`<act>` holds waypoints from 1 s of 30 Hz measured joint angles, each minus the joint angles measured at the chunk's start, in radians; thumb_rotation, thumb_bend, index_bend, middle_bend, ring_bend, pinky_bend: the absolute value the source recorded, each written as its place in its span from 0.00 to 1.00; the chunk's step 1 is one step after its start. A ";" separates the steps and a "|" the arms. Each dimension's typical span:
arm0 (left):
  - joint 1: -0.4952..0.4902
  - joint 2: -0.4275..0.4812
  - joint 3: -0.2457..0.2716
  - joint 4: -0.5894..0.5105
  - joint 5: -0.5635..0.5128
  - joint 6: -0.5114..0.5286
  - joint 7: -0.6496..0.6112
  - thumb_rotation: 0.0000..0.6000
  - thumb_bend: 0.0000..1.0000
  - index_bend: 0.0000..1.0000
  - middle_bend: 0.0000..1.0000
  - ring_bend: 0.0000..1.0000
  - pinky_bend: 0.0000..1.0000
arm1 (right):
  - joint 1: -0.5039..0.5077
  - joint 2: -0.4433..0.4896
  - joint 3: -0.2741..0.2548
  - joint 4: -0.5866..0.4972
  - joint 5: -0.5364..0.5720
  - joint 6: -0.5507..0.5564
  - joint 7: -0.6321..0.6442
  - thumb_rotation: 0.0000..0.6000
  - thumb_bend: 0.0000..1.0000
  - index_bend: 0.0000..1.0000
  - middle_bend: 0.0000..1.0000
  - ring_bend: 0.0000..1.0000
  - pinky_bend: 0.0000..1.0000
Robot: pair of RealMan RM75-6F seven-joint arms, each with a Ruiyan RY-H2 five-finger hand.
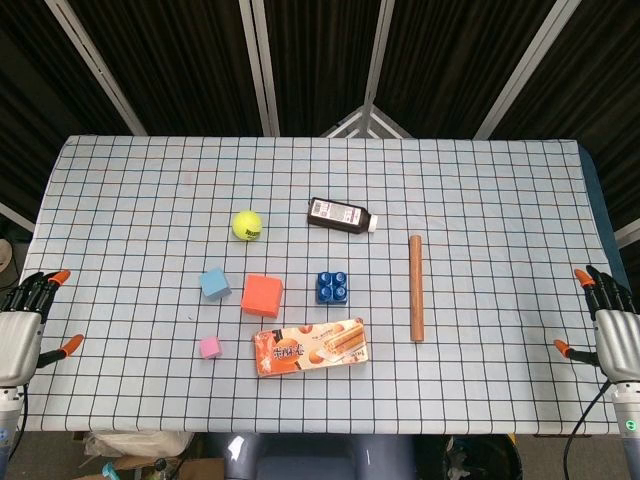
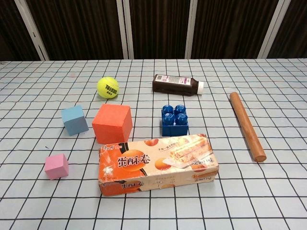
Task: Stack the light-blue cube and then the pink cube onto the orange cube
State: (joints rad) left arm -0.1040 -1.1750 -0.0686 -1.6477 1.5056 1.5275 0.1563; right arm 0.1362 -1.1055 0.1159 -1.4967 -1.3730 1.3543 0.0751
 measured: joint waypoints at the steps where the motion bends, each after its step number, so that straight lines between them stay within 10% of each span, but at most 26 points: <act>1: 0.000 -0.001 0.001 -0.001 0.000 -0.001 0.002 1.00 0.20 0.12 0.15 0.12 0.20 | 0.000 0.001 0.000 0.000 0.000 -0.001 0.001 1.00 0.07 0.00 0.04 0.03 0.12; 20: -0.004 -0.009 0.005 -0.013 -0.015 -0.019 0.037 1.00 0.20 0.10 0.19 0.13 0.21 | -0.003 0.008 -0.009 -0.009 0.002 -0.011 -0.004 1.00 0.07 0.00 0.04 0.03 0.12; 30: -0.006 -0.110 -0.021 -0.060 -0.043 0.013 0.156 1.00 0.15 0.21 0.53 0.48 0.59 | 0.006 0.008 -0.013 0.000 0.004 -0.037 0.016 1.00 0.07 0.00 0.04 0.03 0.12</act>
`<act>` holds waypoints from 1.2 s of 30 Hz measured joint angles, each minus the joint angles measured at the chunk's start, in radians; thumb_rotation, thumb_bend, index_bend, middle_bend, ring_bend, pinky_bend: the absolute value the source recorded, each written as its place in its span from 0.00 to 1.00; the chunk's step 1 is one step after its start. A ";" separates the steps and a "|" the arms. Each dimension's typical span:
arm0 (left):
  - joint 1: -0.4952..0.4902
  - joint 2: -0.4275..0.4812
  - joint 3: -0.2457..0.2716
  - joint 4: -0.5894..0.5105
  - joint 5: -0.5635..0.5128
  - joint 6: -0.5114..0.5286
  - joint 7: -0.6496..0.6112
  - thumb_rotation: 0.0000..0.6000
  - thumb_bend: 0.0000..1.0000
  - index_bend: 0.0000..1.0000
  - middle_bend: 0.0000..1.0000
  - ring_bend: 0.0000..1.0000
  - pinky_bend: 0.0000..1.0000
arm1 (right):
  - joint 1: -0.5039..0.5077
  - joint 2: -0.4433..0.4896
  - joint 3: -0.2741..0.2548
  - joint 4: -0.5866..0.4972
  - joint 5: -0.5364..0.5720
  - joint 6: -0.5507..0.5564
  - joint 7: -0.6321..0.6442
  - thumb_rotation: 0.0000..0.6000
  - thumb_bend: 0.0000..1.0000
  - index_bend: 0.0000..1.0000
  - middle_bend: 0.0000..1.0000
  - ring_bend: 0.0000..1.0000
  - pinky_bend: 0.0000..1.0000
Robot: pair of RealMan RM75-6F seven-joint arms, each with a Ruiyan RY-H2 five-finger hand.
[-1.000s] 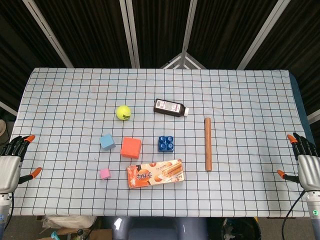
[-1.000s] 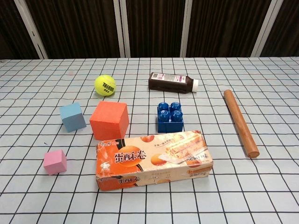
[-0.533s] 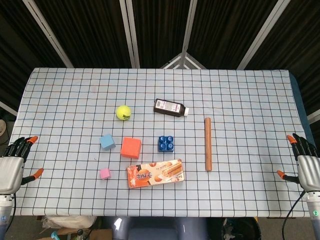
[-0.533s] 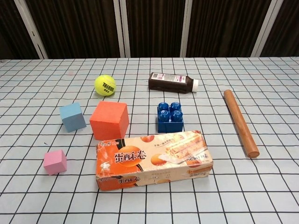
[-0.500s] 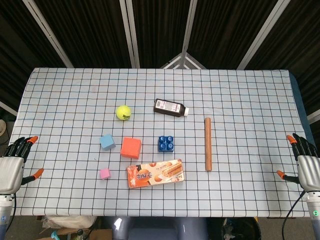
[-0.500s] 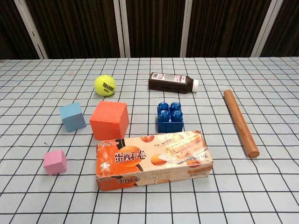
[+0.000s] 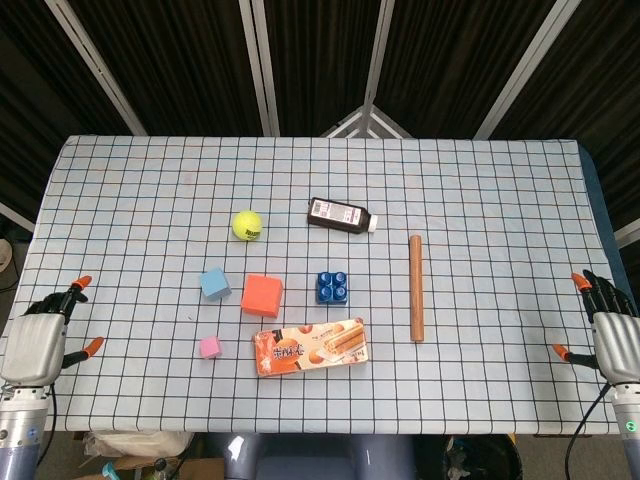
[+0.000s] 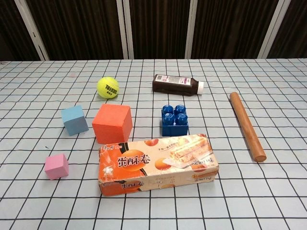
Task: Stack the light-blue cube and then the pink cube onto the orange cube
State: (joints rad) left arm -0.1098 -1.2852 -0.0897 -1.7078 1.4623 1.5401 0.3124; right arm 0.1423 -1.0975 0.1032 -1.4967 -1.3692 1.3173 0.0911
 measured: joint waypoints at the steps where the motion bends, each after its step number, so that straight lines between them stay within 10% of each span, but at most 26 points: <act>1: -0.003 -0.018 -0.008 0.000 -0.002 0.008 0.026 1.00 0.15 0.21 0.55 0.50 0.62 | 0.001 0.000 -0.001 0.000 -0.002 -0.002 0.002 1.00 0.07 0.00 0.04 0.03 0.12; 16: -0.142 -0.242 -0.160 -0.093 -0.294 -0.050 0.477 1.00 0.09 0.19 0.63 0.61 0.72 | 0.007 0.006 -0.009 0.024 -0.016 -0.020 0.056 1.00 0.07 0.00 0.04 0.04 0.12; 36: -0.363 -0.442 -0.250 0.010 -0.551 -0.140 0.600 1.00 0.09 0.26 0.67 0.64 0.74 | 0.007 0.010 -0.010 0.039 -0.014 -0.027 0.087 1.00 0.07 0.00 0.04 0.04 0.12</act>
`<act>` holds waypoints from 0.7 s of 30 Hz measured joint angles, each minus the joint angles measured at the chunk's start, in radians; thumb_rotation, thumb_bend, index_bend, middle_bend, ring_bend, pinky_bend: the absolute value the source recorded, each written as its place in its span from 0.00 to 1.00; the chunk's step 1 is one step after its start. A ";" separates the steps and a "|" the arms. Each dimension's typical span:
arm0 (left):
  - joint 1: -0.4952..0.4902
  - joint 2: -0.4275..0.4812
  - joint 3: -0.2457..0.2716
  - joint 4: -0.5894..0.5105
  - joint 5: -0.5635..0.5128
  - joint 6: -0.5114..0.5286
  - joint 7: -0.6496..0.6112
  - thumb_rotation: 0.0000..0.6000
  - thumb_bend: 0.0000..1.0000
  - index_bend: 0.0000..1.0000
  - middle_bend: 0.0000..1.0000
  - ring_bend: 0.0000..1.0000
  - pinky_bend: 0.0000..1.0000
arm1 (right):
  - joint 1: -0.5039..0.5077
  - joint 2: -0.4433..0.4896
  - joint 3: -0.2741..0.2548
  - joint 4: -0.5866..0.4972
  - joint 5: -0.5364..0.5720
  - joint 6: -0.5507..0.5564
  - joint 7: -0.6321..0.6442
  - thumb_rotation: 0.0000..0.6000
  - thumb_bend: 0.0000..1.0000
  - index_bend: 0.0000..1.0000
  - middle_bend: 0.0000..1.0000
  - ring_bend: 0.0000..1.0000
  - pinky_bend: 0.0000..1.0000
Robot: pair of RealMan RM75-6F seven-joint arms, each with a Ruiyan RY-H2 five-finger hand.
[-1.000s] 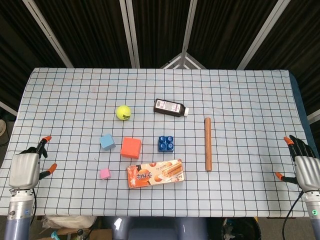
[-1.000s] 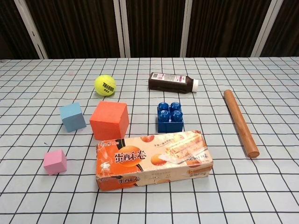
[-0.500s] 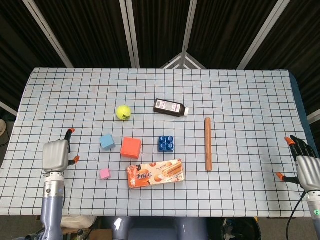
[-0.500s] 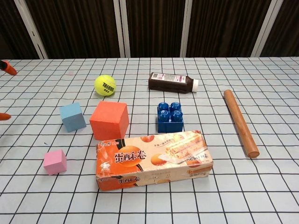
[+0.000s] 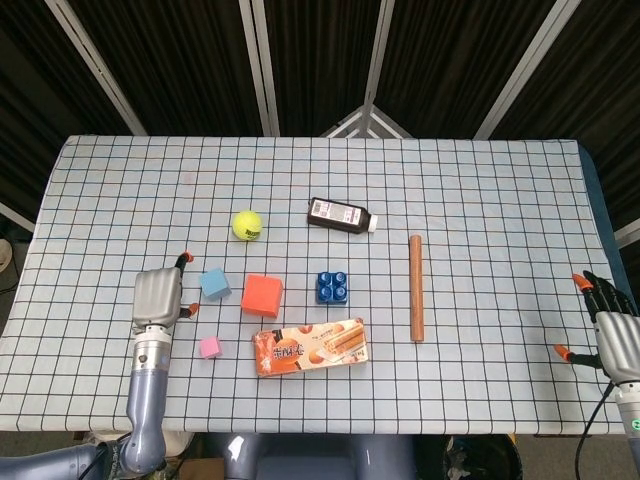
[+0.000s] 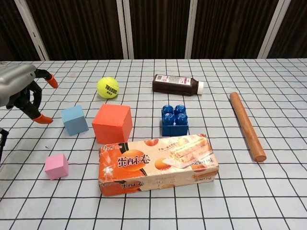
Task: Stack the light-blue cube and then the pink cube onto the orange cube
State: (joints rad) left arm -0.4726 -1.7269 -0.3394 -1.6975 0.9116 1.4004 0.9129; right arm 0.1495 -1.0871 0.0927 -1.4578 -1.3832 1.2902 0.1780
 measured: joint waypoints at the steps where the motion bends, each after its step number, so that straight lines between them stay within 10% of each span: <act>1: -0.007 -0.010 0.001 0.012 -0.002 0.002 0.000 1.00 0.09 0.26 0.67 0.64 0.74 | 0.000 0.000 0.000 0.001 0.000 0.000 0.002 1.00 0.07 0.00 0.04 0.04 0.12; 21: -0.046 -0.276 0.043 0.351 0.128 0.184 -0.091 1.00 0.09 0.27 0.70 0.68 0.79 | 0.010 0.001 -0.005 0.019 -0.004 -0.028 0.042 1.00 0.07 0.00 0.04 0.05 0.12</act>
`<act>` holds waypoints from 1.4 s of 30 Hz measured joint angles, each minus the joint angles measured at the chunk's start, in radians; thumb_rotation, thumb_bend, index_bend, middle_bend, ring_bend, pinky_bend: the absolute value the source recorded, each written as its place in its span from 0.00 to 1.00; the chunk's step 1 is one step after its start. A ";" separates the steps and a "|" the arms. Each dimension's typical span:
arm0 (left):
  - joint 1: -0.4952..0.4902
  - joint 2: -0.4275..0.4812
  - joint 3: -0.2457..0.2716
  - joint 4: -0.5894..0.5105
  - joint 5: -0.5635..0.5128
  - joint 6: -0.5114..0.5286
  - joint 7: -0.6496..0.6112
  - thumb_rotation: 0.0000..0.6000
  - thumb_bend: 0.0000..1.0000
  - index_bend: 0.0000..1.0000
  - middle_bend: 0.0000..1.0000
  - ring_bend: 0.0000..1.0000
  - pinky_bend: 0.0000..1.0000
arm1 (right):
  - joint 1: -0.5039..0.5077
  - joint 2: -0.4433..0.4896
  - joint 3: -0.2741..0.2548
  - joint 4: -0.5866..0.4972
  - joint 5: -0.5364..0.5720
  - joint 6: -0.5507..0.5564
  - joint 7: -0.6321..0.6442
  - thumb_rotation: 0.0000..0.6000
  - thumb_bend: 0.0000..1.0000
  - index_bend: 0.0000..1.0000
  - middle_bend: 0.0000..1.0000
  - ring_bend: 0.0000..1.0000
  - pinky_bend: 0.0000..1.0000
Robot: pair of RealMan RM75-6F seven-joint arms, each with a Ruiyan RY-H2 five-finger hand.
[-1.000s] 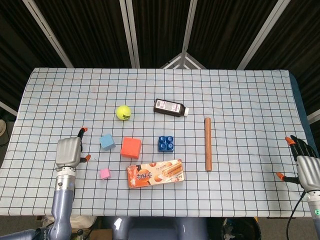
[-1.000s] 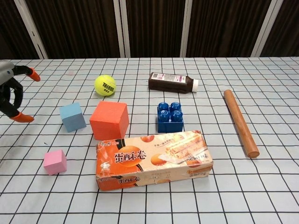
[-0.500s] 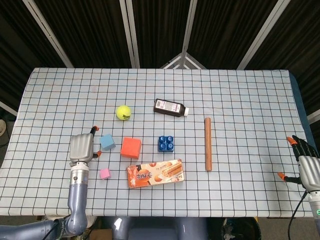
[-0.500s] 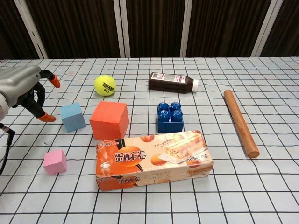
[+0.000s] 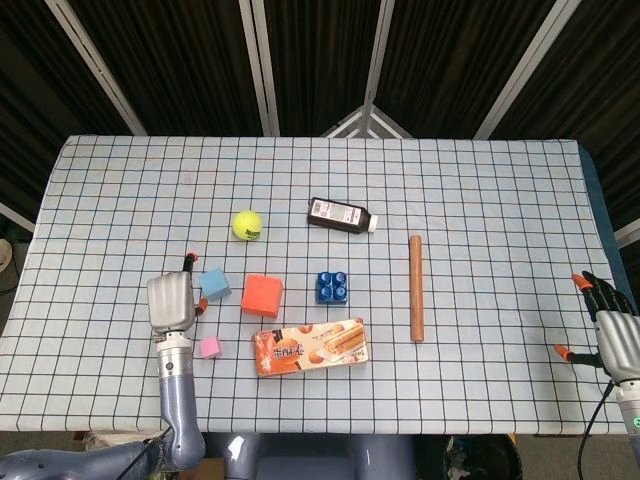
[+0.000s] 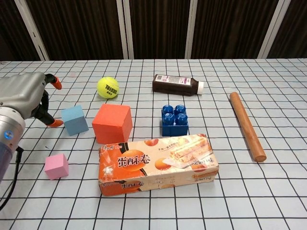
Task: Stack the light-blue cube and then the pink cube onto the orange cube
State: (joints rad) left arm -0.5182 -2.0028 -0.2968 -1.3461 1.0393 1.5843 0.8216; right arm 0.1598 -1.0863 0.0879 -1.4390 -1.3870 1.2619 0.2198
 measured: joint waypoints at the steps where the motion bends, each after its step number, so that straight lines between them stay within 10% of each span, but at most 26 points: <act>1: -0.002 -0.018 0.000 0.022 0.006 0.006 -0.006 1.00 0.09 0.27 0.70 0.69 0.79 | 0.000 0.000 0.000 0.000 0.000 0.000 0.001 1.00 0.07 0.00 0.04 0.05 0.12; 25: -0.035 -0.115 -0.052 0.220 0.032 -0.044 -0.073 1.00 0.10 0.28 0.70 0.69 0.80 | -0.007 0.013 -0.005 0.004 -0.009 0.006 0.042 1.00 0.07 0.00 0.04 0.05 0.12; 42: -0.014 0.019 -0.027 0.078 0.028 -0.080 0.062 1.00 0.10 0.26 0.69 0.69 0.80 | 0.003 0.012 -0.005 -0.015 0.008 -0.018 0.015 1.00 0.07 0.00 0.04 0.05 0.12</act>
State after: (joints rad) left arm -0.5317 -1.9836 -0.3242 -1.2685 1.0668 1.5047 0.8834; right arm 0.1626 -1.0745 0.0833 -1.4541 -1.3789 1.2438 0.2345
